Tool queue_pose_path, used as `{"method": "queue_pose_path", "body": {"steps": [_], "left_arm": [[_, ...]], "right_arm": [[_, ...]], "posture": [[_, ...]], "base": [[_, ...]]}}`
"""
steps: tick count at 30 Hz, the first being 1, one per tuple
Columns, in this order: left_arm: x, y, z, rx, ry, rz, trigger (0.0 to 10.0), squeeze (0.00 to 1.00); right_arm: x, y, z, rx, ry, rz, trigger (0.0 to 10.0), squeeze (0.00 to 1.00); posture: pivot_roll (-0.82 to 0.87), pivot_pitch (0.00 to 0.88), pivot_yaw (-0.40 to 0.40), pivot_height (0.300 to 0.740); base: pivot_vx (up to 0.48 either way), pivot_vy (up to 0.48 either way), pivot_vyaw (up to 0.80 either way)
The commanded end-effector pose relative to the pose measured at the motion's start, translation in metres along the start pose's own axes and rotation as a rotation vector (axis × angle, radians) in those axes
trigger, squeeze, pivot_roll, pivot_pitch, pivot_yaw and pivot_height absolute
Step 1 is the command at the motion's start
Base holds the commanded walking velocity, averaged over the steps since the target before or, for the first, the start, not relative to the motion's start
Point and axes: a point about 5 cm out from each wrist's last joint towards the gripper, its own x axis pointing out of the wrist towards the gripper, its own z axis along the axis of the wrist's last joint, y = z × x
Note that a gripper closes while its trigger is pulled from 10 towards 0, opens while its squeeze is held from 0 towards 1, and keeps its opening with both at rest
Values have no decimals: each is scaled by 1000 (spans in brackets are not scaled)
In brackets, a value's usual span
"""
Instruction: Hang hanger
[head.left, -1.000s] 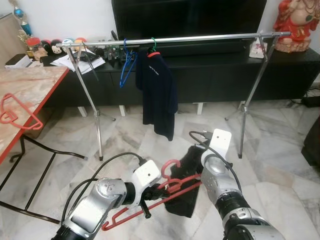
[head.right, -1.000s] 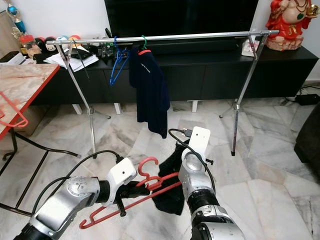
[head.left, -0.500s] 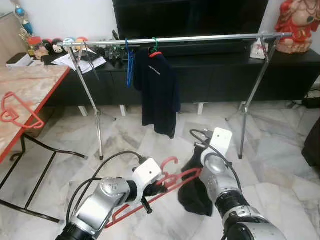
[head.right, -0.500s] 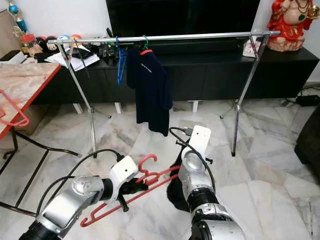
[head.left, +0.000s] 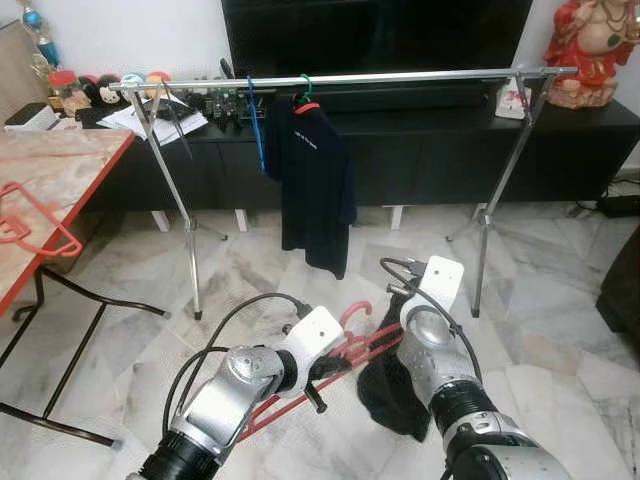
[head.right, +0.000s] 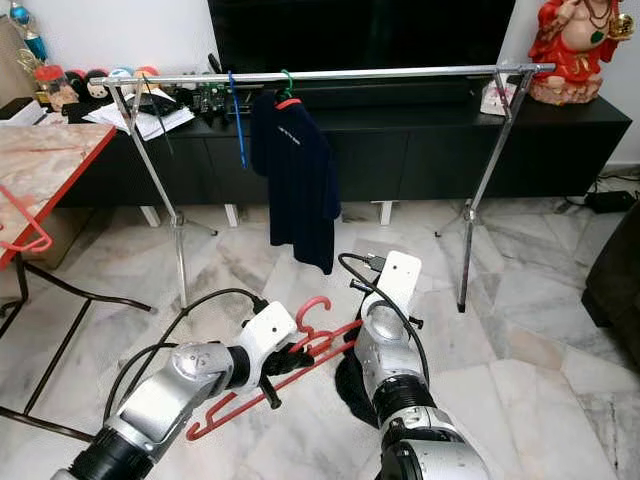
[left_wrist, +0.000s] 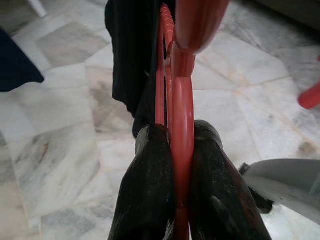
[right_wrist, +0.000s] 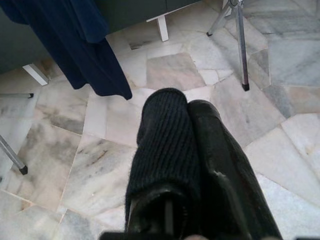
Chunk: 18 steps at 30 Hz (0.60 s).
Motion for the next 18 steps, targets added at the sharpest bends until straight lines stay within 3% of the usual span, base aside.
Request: {"method": "queue_pose_path", "body": {"steps": [1, 9, 18], "left_arm": [[0, 6, 2, 15, 7, 42, 10000, 0], [7, 21, 3, -44, 3, 185, 10000, 0], [14, 13, 6, -72, -24, 127, 10000, 0]], "right_arm": [[0, 7, 16, 25, -51, 19, 10000, 0], [-1, 10, 14, 82, -27, 26, 10000, 0], [-6, 16, 0, 169, 58, 70, 10000, 0]], "posture": [[-90, 0, 21, 740], [-91, 0, 18, 740], [-95, 0, 18, 740]], "base": [[0, 0, 0], [0, 0, 0], [0, 0, 0]]}}
